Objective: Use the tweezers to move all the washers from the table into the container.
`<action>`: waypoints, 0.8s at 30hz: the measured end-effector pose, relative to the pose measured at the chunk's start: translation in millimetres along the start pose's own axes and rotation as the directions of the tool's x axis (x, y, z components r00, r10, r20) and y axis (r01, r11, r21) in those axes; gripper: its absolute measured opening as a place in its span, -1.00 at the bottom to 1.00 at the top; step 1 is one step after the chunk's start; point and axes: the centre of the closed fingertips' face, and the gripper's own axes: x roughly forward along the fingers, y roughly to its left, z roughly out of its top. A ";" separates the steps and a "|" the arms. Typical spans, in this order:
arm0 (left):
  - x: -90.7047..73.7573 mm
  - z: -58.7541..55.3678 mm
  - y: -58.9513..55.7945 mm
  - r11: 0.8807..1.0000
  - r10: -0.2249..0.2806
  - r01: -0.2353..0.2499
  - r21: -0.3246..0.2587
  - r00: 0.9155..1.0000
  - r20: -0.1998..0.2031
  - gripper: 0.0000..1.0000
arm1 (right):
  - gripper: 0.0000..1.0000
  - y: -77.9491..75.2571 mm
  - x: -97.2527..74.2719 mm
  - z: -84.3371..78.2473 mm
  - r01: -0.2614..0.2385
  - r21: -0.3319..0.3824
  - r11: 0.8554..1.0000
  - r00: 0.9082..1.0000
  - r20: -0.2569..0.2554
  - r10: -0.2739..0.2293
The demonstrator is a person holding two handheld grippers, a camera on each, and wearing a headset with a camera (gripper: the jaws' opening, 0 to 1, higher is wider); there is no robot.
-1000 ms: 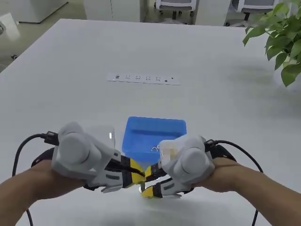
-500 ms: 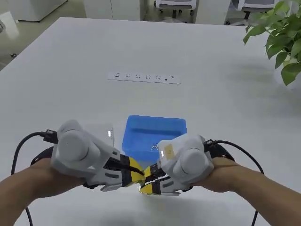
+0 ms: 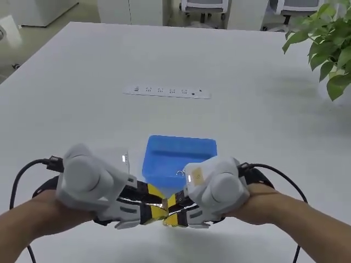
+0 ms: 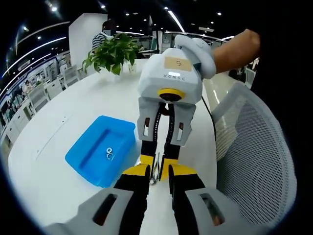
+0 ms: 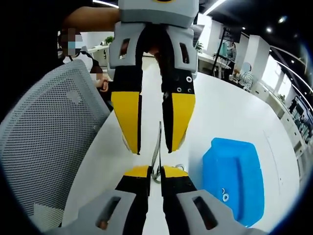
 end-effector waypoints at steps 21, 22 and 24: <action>-6.0 -6.5 2.9 0.995 0.049 -0.046 -0.085 0.998 0.037 0.40 | -0.81 -4.4 -25.7 10.3 0.019 -0.022 1.000 1.000 0.006 -0.019; -6.3 -5.7 3.1 0.995 0.053 -0.049 -0.088 0.998 0.043 0.43 | -0.81 -5.1 -27.3 11.5 0.022 -0.024 0.999 1.000 0.007 -0.022; -7.6 -3.5 4.2 0.994 0.061 -0.055 -0.098 0.996 0.059 0.49 | -0.81 -7.0 -31.6 14.2 0.027 -0.028 0.999 1.000 0.011 -0.027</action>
